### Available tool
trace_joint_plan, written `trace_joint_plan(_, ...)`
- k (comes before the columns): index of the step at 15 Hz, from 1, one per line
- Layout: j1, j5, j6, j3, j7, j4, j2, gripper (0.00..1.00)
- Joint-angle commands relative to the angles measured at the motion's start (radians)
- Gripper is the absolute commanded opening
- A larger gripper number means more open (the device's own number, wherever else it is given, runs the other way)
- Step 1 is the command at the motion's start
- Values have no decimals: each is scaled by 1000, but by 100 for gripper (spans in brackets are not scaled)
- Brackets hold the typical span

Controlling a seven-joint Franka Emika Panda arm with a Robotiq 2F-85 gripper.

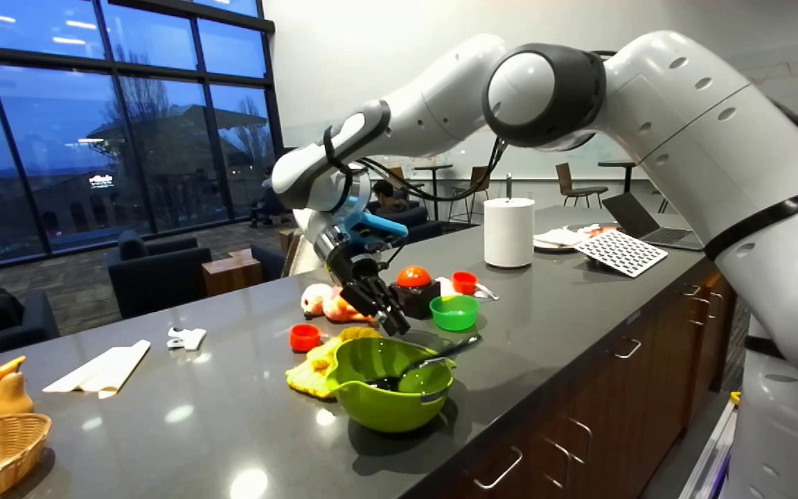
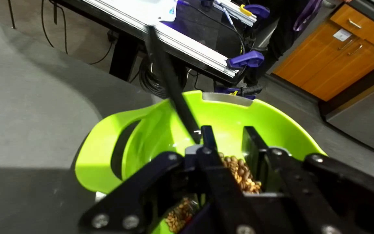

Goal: Use the black spoon to stir in the green bowl

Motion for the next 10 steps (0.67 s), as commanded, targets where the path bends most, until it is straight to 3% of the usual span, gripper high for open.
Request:
trace_joint_plan(1,-1,-18,46,8,-16,-9,-12,61)
trace_joint_plan(6,1,-29,94,7,-17,-16,-20,96)
trace_joint_plan(8,9,-61,144,3,-19,-21,-28,100)
trace_joint_plan(10,23,-114,273,-2,-16,-34,-33,100)
